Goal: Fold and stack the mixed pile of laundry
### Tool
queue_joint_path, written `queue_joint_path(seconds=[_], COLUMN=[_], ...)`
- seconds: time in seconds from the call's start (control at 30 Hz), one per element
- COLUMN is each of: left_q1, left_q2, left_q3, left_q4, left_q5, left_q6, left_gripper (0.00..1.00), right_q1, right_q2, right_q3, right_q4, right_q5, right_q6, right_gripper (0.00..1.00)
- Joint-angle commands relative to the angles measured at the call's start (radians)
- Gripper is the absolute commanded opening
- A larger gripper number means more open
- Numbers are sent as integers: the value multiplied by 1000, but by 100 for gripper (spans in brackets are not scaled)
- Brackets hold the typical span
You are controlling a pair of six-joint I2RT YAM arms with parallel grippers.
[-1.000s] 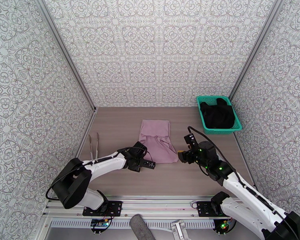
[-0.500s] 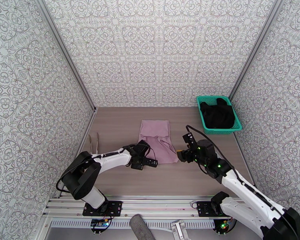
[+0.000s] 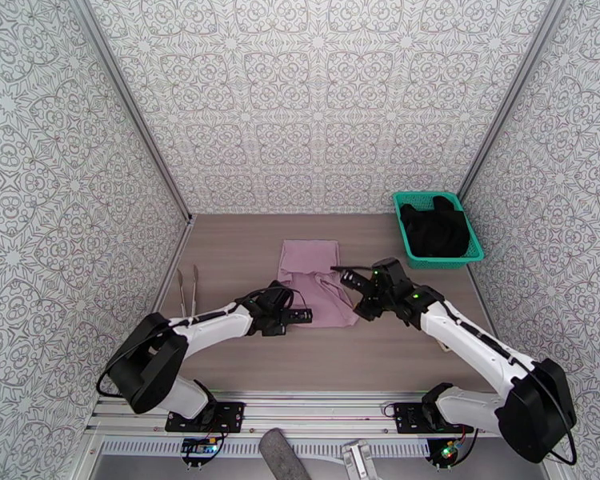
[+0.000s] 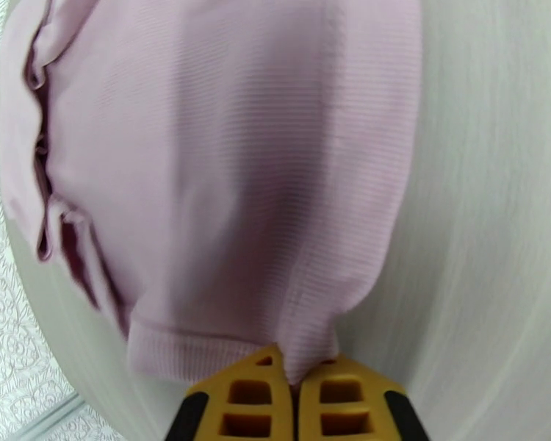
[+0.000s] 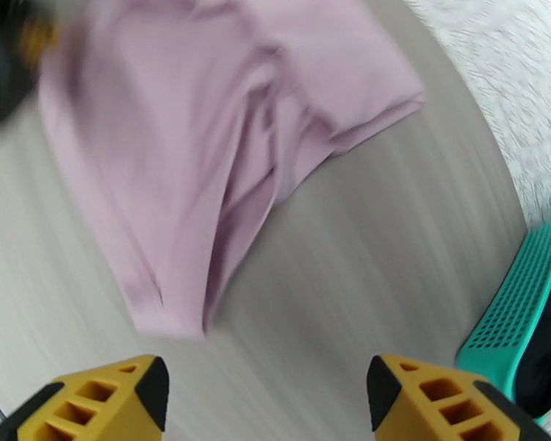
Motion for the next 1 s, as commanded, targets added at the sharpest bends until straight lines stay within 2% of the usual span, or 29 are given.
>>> queue_joint_path(seconds=[0.0, 0.13, 0.37, 0.77, 0.97], left_q1=[-4, -4, 2, 6, 18], left_q2=[-36, -39, -51, -56, -55], left_q3=[10, 1, -3, -15, -15], left_q4=[-51, -43, -39, -29, -26], left_q5=[33, 37, 48, 45, 54], left_q6=[-42, -36, -30, -26, -24], left_gripper=[0, 0, 0, 0, 0], right_q1=[-5, 0, 48, 67, 81], right_q2=[35, 132, 254, 309, 355], right_q3=[-10, 7, -44, -61, -58], right_q4=[-109, -156, 41, 176, 171], right_q5=[-10, -42, -24, -24, -22], right_q6=[-300, -375, -386, -411, -409], right_gripper=[76, 76, 72, 69, 55])
